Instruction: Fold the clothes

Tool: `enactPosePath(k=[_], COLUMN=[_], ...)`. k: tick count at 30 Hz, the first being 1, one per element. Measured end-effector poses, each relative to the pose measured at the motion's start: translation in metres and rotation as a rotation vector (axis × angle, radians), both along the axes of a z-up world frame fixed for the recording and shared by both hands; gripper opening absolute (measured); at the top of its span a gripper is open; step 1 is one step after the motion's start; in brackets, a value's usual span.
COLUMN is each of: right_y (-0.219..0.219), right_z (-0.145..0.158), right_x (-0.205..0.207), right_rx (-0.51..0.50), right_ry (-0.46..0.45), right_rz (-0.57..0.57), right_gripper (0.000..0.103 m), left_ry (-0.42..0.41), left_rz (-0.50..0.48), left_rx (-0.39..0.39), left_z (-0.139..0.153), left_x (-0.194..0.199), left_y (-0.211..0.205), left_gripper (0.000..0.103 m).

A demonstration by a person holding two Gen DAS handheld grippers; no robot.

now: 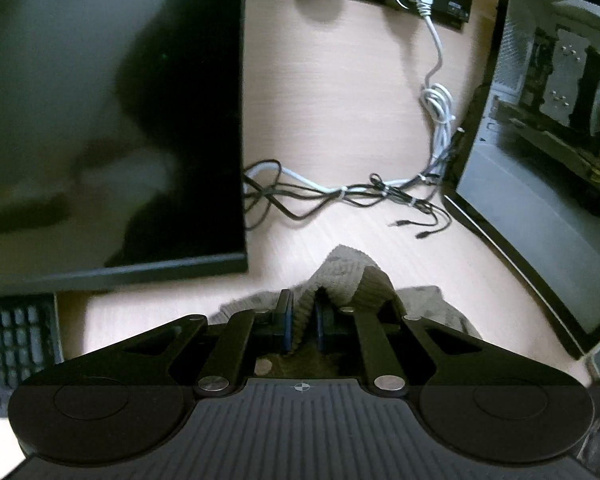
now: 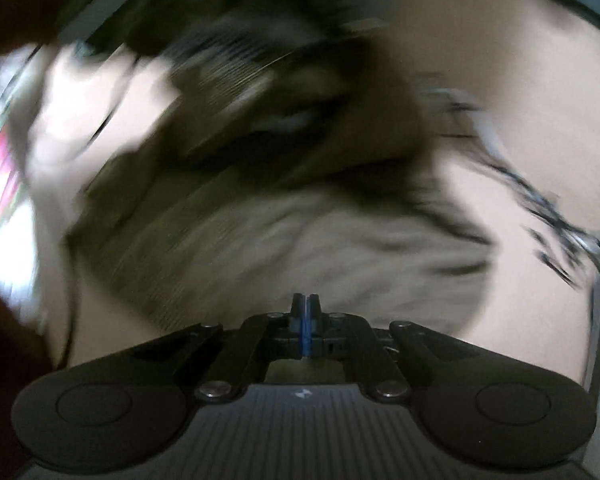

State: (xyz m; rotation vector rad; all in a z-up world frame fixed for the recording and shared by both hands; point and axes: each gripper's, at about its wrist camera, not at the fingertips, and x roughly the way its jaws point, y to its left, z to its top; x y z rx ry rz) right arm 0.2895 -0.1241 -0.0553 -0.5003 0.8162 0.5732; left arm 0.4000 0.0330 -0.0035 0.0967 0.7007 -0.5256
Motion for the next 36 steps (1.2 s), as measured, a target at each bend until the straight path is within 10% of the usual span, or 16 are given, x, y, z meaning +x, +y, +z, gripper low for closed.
enactPosePath(k=[4, 8, 15, 18, 21, 31, 36], right_y=[-0.012, -0.078, -0.132, -0.128, -0.111, -0.002, 0.013], right_z=[0.011, 0.029, -0.006, -0.016, -0.019, -0.002, -0.008], right_x=[0.002, 0.032, 0.045, 0.056, 0.062, 0.018, 0.012], right_rx=[0.051, 0.293, 0.474, 0.478, 0.442, 0.101, 0.018], right_ry=[-0.04, -0.126, -0.024, -0.035, -0.033, -0.008, -0.013], right_rz=[-0.088, -0.547, -0.867, -0.849, -0.736, -0.026, 0.041], right_gripper=[0.002, 0.055, 0.055, 0.047, 0.004, 0.002, 0.004], left_ry=[0.0, 0.008, 0.015, 0.012, 0.008, 0.012, 0.037], left_rz=[0.022, 0.063, 0.093, 0.109, 0.125, 0.177, 0.053], left_rx=[-0.006, -0.018, -0.006, -0.006, -0.006, -0.028, -0.092], left_z=[-0.002, -0.002, -0.004, -0.001, 0.001, 0.01, 0.013], left_x=[-0.004, 0.002, 0.012, 0.016, 0.02, 0.029, 0.009], left_y=[0.003, 0.008, 0.007, 0.012, 0.016, 0.033, 0.021], left_gripper=[0.012, 0.013, 0.013, 0.013, 0.013, 0.014, 0.015])
